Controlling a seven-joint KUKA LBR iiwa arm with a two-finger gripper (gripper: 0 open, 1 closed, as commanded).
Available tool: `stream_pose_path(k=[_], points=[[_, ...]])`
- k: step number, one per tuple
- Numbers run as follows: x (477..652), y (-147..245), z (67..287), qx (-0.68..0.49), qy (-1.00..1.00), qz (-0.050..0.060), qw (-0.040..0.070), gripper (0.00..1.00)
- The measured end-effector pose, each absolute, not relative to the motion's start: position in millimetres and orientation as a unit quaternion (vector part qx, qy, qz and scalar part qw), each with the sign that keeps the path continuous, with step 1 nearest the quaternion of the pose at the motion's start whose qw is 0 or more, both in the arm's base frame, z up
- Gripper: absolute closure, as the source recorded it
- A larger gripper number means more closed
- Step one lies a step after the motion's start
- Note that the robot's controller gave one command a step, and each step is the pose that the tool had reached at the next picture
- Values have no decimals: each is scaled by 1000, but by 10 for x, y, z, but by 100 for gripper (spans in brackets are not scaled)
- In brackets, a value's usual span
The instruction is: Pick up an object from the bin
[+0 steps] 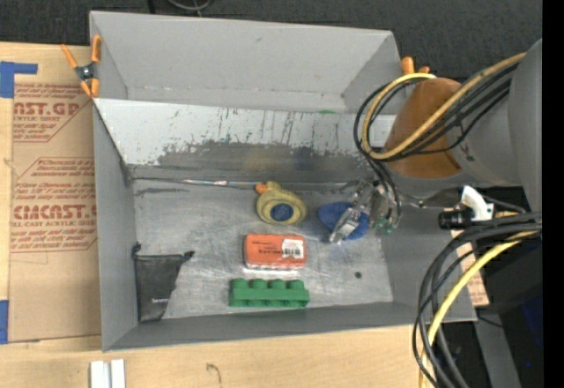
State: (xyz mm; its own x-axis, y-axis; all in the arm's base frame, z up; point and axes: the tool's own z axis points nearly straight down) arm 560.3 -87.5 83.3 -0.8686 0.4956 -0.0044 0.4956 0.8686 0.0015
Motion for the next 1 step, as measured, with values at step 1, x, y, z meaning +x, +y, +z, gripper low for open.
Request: stream_pose_path(k=[1], points=[[5597, -873, 888, 257, 967, 0, 0, 100]])
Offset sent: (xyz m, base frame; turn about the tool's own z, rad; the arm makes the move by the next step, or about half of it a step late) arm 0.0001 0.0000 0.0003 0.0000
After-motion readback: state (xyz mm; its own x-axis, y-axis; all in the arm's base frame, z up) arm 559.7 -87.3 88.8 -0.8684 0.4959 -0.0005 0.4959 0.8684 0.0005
